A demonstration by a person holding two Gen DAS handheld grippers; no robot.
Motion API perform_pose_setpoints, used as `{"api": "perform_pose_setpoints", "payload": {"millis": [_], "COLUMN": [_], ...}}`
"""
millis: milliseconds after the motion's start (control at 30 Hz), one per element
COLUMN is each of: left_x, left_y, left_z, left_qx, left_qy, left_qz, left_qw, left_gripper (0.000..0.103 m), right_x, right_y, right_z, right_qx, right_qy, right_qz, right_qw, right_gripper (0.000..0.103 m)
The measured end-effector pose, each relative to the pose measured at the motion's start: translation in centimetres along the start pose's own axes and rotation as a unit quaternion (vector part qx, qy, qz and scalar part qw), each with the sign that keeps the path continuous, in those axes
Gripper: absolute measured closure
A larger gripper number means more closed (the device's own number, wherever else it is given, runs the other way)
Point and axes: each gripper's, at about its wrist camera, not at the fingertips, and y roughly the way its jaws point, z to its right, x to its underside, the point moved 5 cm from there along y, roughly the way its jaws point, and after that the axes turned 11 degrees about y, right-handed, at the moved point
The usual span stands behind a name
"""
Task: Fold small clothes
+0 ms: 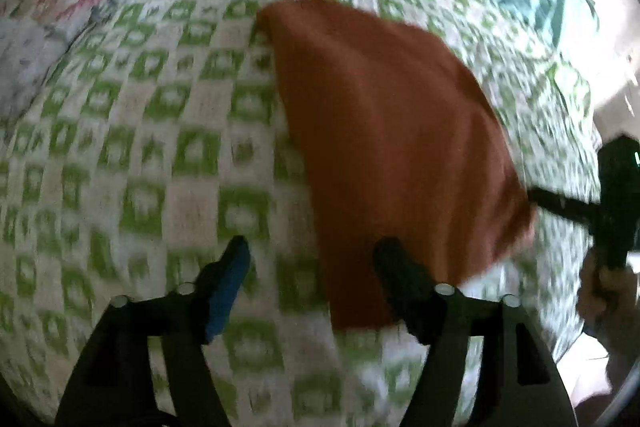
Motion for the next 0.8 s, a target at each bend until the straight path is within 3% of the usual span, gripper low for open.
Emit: {"api": "perform_pose_setpoints", "payload": {"millis": [133,200,267,467,567,600,633,667,733,800], "left_x": [3.7,4.7,5.1,4.8,3.8,3.4,3.3,3.3,3.2,3.4], "left_y": [-0.1,0.6,1.9,3.1,3.1,3.0,2.8,2.7,1.9,1.6], "left_z": [1.9,2.5,3.0,3.4,2.8,2.6,2.7,2.8,3.0,3.0], "left_qx": [0.006,-0.016,-0.040,-0.056,-0.045,-0.037,-0.037,-0.042,-0.056,-0.058], "left_qy": [0.021,0.035,0.045,0.040,0.010,0.005,0.007,0.012,0.015,0.007], "left_qz": [0.003,0.001,-0.005,0.002,0.013,0.018,0.021,0.022,0.032,0.032], "left_qw": [0.9998,0.9993,0.9982,0.9977,0.9988,0.9991,0.9991,0.9988,0.9978,0.9978], "left_gripper": [0.030,0.030,0.030,0.039,0.063,0.078,0.090,0.092,0.096,0.097], "right_x": [1.5,1.9,2.1,2.4,2.3,2.3,2.3,2.3,2.1,1.6], "right_y": [0.0,0.2,0.3,0.6,0.7,0.8,0.9,0.8,0.1,-2.0], "right_z": [1.2,1.4,1.5,1.3,1.2,1.2,1.0,0.8,0.1,-0.9], "right_qx": [0.003,0.005,0.003,0.005,-0.001,-0.002,-0.005,-0.004,-0.011,-0.049], "right_qy": [0.010,0.007,0.007,0.005,0.007,0.007,0.004,0.000,-0.006,-0.014], "right_qz": [-0.002,-0.001,0.000,0.001,0.002,0.001,-0.001,-0.001,0.006,0.034], "right_qw": [1.000,1.000,1.000,1.000,1.000,1.000,1.000,1.000,1.000,0.998], "right_gripper": [0.062,0.062,0.062,0.062,0.062,0.064,0.087,0.099,0.098,0.098]}}
